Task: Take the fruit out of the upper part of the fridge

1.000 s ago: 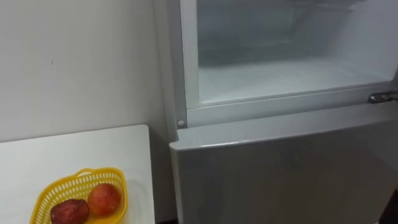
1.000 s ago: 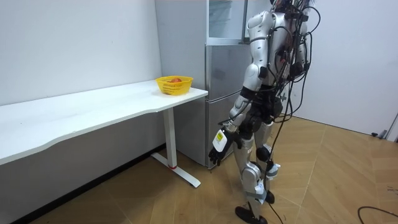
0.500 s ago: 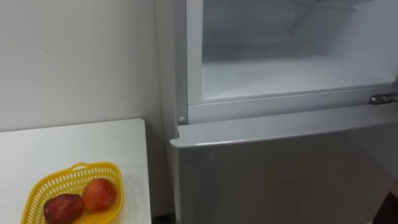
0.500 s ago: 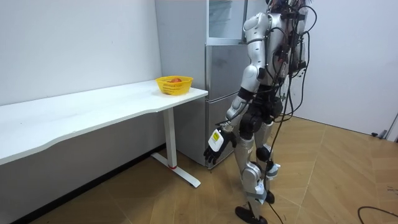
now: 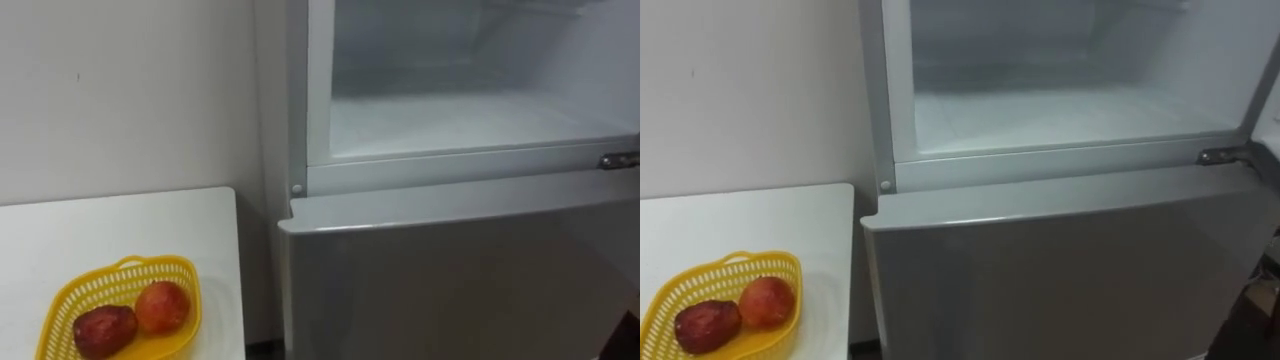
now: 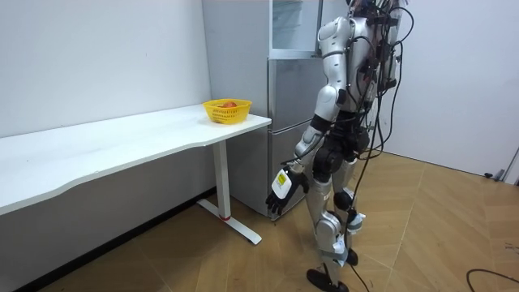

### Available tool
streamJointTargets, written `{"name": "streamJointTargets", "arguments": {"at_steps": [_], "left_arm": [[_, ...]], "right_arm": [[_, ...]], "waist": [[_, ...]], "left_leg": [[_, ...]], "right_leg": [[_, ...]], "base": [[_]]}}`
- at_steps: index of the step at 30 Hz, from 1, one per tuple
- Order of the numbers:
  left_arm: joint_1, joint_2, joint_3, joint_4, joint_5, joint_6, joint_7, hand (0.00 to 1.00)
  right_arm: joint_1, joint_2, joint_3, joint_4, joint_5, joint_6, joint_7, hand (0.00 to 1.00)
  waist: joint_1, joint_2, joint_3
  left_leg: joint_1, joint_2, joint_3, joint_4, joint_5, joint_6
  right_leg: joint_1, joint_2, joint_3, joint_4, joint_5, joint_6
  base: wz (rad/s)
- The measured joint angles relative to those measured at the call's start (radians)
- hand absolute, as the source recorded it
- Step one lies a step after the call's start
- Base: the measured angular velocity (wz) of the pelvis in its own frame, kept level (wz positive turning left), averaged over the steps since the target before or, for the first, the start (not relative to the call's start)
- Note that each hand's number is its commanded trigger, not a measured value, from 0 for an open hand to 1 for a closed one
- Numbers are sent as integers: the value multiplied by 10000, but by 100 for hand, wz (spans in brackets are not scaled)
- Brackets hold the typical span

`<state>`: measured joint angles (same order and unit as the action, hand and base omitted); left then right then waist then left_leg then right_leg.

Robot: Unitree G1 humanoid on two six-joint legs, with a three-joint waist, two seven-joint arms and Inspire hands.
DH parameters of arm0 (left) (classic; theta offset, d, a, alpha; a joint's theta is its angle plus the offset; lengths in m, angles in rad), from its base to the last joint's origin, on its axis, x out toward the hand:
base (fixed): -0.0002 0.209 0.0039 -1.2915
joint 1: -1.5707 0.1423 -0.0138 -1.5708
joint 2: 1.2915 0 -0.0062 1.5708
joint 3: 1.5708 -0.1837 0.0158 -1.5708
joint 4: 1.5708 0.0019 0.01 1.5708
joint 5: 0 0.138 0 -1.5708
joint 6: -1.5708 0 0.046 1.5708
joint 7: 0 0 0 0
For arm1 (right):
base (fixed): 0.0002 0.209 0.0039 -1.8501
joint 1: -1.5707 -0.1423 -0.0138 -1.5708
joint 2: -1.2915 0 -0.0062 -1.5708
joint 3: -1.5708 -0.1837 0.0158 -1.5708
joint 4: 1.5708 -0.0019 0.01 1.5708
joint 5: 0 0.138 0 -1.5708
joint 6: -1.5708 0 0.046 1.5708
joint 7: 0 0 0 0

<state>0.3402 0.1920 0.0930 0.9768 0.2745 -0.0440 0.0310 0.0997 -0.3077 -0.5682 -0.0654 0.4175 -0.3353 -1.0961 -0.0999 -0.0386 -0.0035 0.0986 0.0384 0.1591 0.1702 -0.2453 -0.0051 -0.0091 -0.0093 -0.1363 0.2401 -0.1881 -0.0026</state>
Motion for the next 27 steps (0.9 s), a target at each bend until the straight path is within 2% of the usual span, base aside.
{"name": "streamJointTargets", "arguments": {"at_steps": [2,6,13,18,24,27], "left_arm": [[-47,-1,15,75,20,-4,-28,0],[-163,-16,11,155,22,-51,-40,0],[-167,13,34,480,36,-129,-251,0],[-209,-2,50,477,52,-132,-451,0],[-257,-41,71,572,448,-129,-637,0],[-256,-41,73,642,497,-116,-658,0]], "right_arm": [[-20,4,64,-405,-539,-1,-23,0],[-42,8,162,-942,-1255,-35,119,0],[-123,5,487,-1167,-1083,-26,662,0],[-123,6,922,-1547,-1123,72,847,0],[-255,3,1176,-1571,-1137,97,1226,0],[-497,-31,1233,-1754,-1789,109,1475,0]], "waist": [[100,-21,5],[277,-112,75],[308,-133,76],[456,-123,66],[558,-141,71],[561,-160,78]], "left_leg": [[19,0,6,0,3,-4],[89,2,7,10,6,-6],[117,-3,13,-29,6,-6],[2,-4,13,-18,7,-5],[-6,-14,-54,19,8,-5],[-13,-16,-84,97,9,-3]], "right_leg": [[-30,-3,-2,26,-6,-7],[-22,-7,-4,26,-6,-8],[-21,-13,-23,21,-10,-7],[-120,-27,-43,185,-31,-30],[-69,-53,-99,198,-33,-32],[-18,-60,-138,193,-40,-31]], "base": [[0],[0],[0],[-1],[1],[6]]}}
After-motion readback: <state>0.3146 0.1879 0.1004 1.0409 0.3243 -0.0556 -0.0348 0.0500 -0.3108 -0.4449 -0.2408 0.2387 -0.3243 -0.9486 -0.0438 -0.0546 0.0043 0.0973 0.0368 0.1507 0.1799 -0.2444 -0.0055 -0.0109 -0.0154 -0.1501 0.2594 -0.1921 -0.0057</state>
